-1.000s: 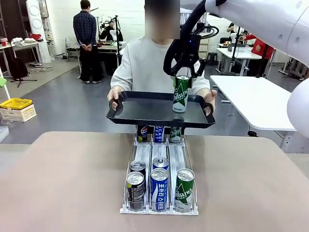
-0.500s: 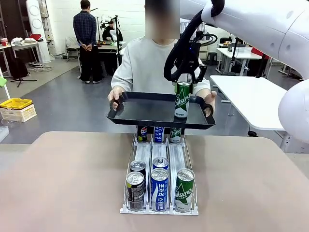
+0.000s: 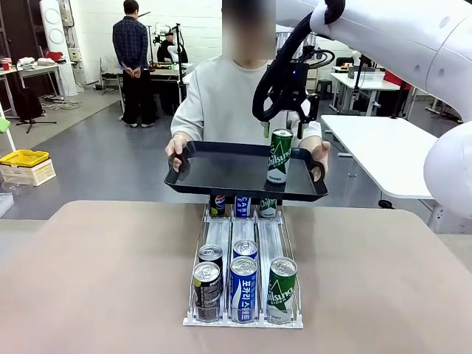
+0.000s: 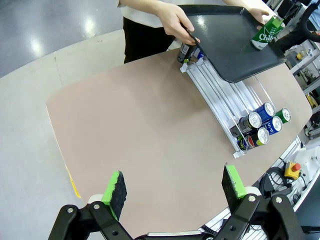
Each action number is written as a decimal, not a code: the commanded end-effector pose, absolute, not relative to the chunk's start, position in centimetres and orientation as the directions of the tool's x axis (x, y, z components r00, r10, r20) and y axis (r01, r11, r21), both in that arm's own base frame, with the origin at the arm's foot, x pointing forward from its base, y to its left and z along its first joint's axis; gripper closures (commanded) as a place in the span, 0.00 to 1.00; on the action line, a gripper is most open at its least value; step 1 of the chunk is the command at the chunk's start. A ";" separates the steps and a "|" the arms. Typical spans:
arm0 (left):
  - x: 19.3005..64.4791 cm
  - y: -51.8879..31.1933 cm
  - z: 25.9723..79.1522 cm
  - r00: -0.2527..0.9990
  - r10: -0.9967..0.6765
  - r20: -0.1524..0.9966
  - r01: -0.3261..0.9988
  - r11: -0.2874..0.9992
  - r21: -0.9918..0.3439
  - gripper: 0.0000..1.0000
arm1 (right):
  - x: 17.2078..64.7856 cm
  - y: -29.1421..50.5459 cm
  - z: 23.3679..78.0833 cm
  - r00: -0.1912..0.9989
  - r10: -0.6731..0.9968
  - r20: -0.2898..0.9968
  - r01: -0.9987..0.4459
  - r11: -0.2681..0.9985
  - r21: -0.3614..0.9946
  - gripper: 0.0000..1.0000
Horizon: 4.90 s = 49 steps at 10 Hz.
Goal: Retrieve and hand over the desired beverage to the person.
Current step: Place the picked can on the Handle tray extended by the person.
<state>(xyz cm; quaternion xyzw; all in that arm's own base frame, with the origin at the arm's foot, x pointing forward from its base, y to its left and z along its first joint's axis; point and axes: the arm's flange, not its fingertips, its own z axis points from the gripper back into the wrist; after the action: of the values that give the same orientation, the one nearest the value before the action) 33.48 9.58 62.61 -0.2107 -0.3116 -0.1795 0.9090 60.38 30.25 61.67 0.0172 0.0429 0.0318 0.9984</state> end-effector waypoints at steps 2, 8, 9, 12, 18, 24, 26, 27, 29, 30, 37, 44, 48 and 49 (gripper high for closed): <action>33.6 9.7 62.6 0.728 -0.194 0.657 0.469 0.840 -0.272 0.00 | 62.2 31.0 63.8 0.992 0.091 -0.084 -0.090 0.996 0.019 0.00; 33.6 9.7 62.6 0.728 -0.194 0.657 0.469 0.840 -0.272 0.00 | 56.7 30.3 67.2 0.992 0.092 -0.089 -0.090 0.995 0.032 0.00; 33.6 9.7 62.6 0.728 -0.194 0.657 0.469 0.840 -0.272 0.00 | 52.7 28.9 68.7 0.995 0.089 -0.047 -0.088 0.996 0.031 0.00; 33.6 9.7 62.6 0.728 -0.194 0.657 0.469 0.840 -0.272 0.00 | 41.0 22.5 68.0 0.996 0.088 0.009 -0.088 0.995 0.040 0.00; 33.6 9.7 62.6 0.728 -0.194 0.657 0.469 0.840 -0.272 0.00 | 32.9 12.7 59.8 0.985 0.154 0.079 -0.163 0.979 0.124 0.00; 33.6 9.7 62.6 0.728 -0.194 0.657 0.469 0.840 -0.272 0.00 | 33.4 11.3 59.2 0.991 0.126 0.054 -0.131 0.986 0.105 0.00; 33.6 9.7 62.6 0.728 -0.194 0.657 0.469 0.840 -0.272 0.00 | 33.4 11.3 59.2 0.991 0.126 0.054 -0.131 0.986 0.105 0.00; 33.6 9.7 62.6 0.728 -0.194 0.657 0.469 0.840 -0.272 0.00 | 33.4 11.3 59.2 0.991 0.126 0.054 -0.131 0.986 0.105 0.00; 33.6 9.7 62.6 0.728 -0.194 0.657 0.469 0.840 -0.272 0.00 | 33.4 11.3 59.2 0.991 0.126 0.054 -0.131 0.986 0.105 0.00; 33.6 9.7 62.6 0.728 -0.194 0.657 0.469 0.840 -0.272 0.00 | 33.4 11.3 59.2 0.991 0.126 0.054 -0.131 0.986 0.105 0.00; 33.6 9.7 62.6 0.728 -0.194 0.657 0.469 0.840 -0.272 0.00 | 29.7 -8.1 69.8 0.763 0.260 0.592 -0.604 0.612 0.510 0.00; 33.6 9.7 62.6 0.728 -0.194 0.657 0.469 0.840 -0.272 0.00 | 28.6 -14.4 66.2 0.659 0.180 0.730 -0.572 0.750 0.331 0.00; 33.6 9.7 62.6 0.728 -0.194 0.657 0.469 0.840 -0.272 0.00 | 27.5 -13.7 66.0 0.650 0.174 0.740 -0.564 0.763 0.315 0.00; 33.6 9.7 62.6 0.728 -0.194 0.657 0.469 0.840 -0.272 0.00 | 28.1 -15.2 66.8 0.642 0.186 0.744 -0.573 0.760 0.305 0.00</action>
<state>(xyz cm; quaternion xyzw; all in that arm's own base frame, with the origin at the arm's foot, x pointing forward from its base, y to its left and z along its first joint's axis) 33.49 9.59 62.63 -0.2107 -0.3117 -0.1792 0.9090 27.57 -14.68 66.59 0.2693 -0.3633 0.2233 0.8635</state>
